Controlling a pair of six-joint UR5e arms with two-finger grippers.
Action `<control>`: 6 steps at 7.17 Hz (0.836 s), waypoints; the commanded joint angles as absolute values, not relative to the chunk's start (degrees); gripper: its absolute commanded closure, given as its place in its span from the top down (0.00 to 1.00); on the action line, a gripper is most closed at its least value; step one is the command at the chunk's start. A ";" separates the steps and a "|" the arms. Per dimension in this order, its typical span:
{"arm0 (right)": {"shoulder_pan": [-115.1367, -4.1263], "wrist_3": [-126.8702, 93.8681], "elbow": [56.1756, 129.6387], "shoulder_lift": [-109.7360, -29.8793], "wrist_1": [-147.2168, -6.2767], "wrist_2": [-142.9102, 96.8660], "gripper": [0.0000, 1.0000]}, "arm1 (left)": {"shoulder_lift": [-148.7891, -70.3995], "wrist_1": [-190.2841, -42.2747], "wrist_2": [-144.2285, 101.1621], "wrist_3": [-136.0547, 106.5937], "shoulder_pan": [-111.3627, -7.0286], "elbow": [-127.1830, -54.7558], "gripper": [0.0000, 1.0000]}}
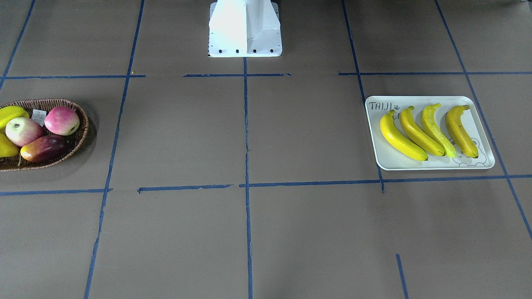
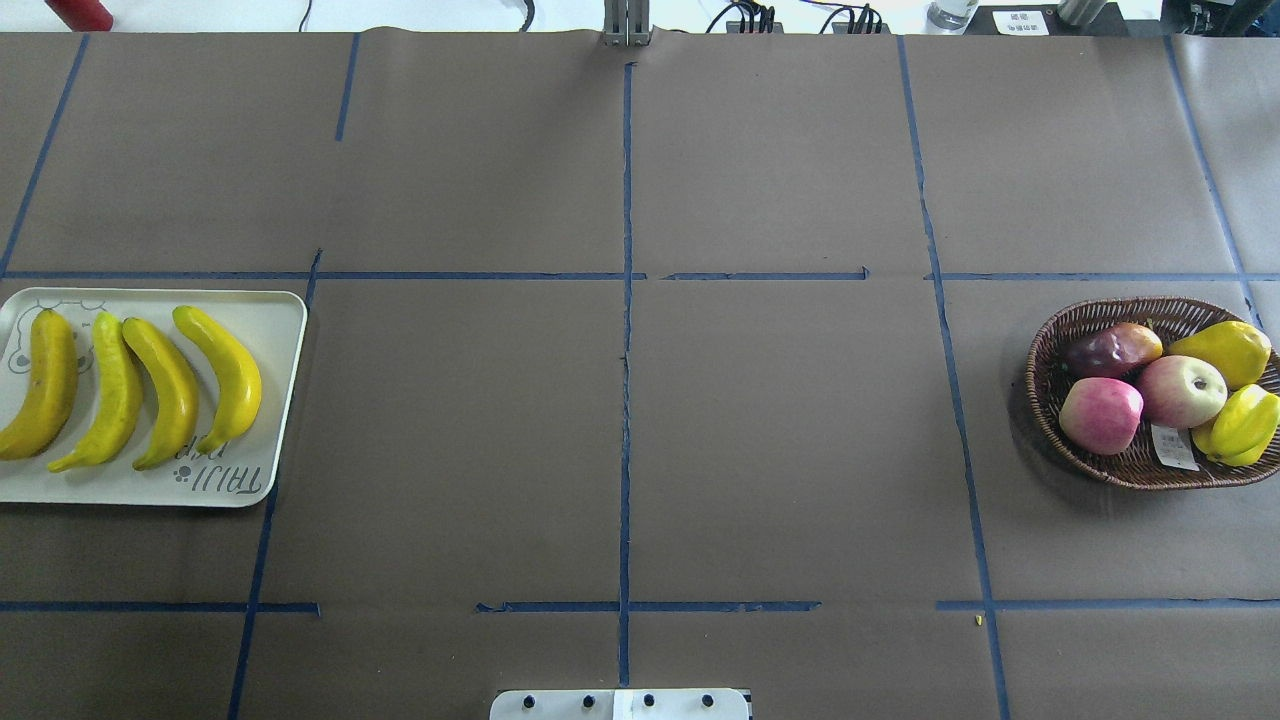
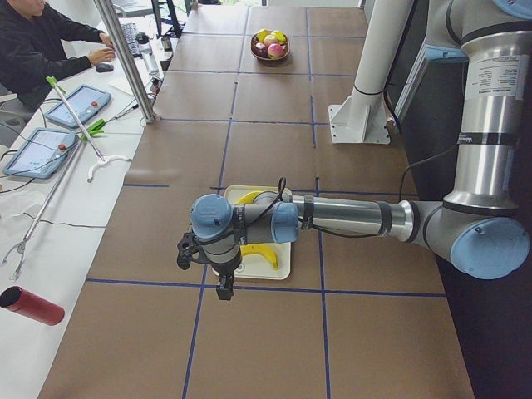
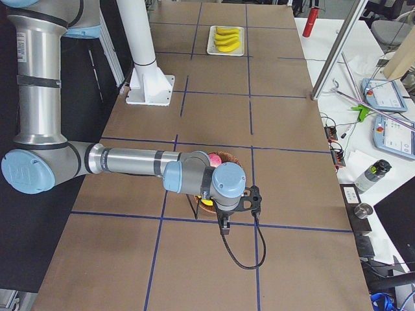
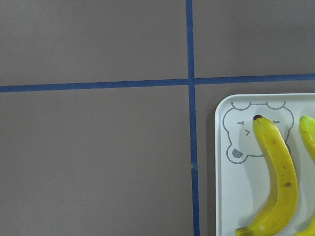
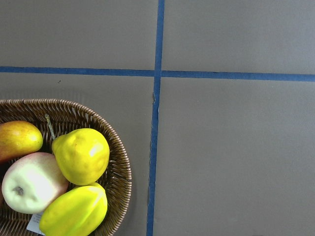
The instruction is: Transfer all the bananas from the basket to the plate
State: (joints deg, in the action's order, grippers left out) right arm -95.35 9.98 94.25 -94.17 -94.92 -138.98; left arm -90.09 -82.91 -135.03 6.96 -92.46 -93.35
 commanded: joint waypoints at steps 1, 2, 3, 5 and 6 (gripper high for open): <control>-95.36 10.02 94.13 -93.87 -94.92 -138.96 1.00 | -90.00 -83.14 -135.00 7.38 -92.46 -92.73 0.99; -95.36 10.02 94.13 -93.78 -94.92 -138.96 1.00 | -89.91 -83.23 -135.00 7.64 -92.46 -92.46 0.99; -95.36 10.02 94.04 -93.87 -95.01 -139.04 1.00 | -89.13 -84.28 -135.00 7.82 -92.46 -92.20 0.99; -95.36 10.02 94.04 -93.78 -94.92 -139.04 1.00 | -88.68 -84.90 -135.09 7.65 -92.46 -92.11 0.99; -95.36 10.02 94.04 -93.69 -94.92 -139.04 1.00 | -88.68 -84.90 -135.09 7.65 -92.46 -92.11 0.99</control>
State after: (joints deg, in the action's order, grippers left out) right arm -95.36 10.02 94.05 -93.76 -94.95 -139.04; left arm -88.82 -84.79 -135.08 7.68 -92.46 -92.16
